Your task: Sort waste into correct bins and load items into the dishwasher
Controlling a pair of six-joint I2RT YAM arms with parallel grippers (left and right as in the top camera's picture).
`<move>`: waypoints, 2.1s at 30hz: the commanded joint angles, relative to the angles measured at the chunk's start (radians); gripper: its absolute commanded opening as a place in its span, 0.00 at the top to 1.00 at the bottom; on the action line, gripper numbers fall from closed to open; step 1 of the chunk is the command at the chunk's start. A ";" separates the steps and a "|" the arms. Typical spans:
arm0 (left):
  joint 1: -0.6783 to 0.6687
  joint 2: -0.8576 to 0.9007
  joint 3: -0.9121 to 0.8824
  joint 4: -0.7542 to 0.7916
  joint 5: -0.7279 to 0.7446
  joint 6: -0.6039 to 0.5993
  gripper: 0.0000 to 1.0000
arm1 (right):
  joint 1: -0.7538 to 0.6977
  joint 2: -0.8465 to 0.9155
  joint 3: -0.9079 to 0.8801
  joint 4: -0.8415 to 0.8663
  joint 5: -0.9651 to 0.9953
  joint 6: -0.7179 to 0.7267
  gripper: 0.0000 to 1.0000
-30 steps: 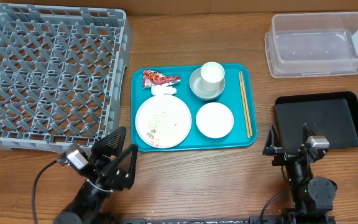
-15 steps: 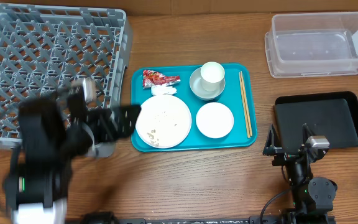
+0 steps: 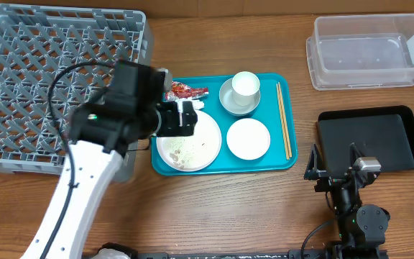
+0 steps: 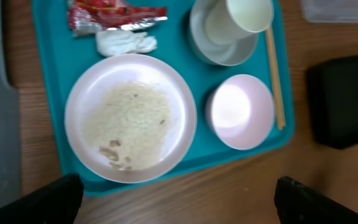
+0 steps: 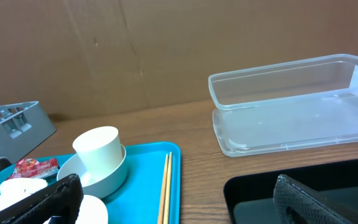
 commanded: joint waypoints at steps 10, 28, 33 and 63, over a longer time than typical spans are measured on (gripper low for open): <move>-0.021 0.081 0.035 0.029 0.070 -0.034 0.00 | 0.007 -0.010 -0.010 0.007 0.009 -0.004 0.00; -0.145 0.291 0.035 0.116 0.025 -0.085 0.56 | 0.007 -0.010 -0.010 0.007 0.010 -0.004 0.00; -0.145 0.296 0.035 0.141 -0.061 -0.085 0.54 | 0.007 -0.010 -0.010 0.007 0.009 -0.004 0.00; -0.060 0.184 0.061 0.224 -0.393 -0.036 0.00 | 0.007 -0.010 -0.010 0.007 0.010 -0.004 0.00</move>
